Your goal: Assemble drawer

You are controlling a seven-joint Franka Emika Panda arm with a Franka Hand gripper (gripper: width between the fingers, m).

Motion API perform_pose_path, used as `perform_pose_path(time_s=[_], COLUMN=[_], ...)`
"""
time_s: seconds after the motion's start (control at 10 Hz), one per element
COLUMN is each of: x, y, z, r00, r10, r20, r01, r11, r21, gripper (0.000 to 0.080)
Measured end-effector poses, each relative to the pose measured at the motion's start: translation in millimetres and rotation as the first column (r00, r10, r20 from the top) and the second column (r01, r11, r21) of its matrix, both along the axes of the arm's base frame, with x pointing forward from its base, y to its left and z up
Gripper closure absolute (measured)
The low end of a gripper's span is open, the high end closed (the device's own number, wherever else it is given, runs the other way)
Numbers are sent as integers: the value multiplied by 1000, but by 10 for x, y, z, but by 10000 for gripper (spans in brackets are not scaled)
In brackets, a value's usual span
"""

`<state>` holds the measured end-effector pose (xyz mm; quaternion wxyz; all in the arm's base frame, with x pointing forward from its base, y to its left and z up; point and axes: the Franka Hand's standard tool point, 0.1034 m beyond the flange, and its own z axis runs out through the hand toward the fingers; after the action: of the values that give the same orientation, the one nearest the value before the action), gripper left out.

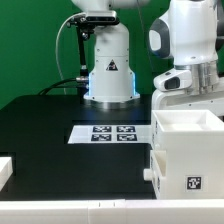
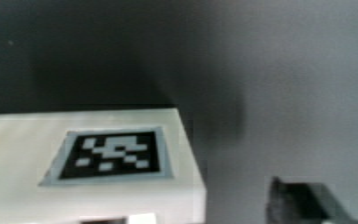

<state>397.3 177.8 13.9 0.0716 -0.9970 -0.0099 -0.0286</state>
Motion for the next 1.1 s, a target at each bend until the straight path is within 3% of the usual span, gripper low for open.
perform_pose_path(time_s=[0.1,0.2,0.5,0.6,0.8,1.1], x=[-1,-1,-2,-1,33,223], y=[0,0,-71,-196,-794,-1648], z=[-1,-1,118,209,420,471], r00=[1000,1000,996,990,962,923], r10=[1,1,81,138,269,385], r20=[0,0,22,25,40,26], r01=[-1,-1,-81,-138,-265,-381], r11=[1000,1000,997,990,960,919], r21=[0,0,-16,-34,-84,-103], gripper=[575,709,760,760,760,760])
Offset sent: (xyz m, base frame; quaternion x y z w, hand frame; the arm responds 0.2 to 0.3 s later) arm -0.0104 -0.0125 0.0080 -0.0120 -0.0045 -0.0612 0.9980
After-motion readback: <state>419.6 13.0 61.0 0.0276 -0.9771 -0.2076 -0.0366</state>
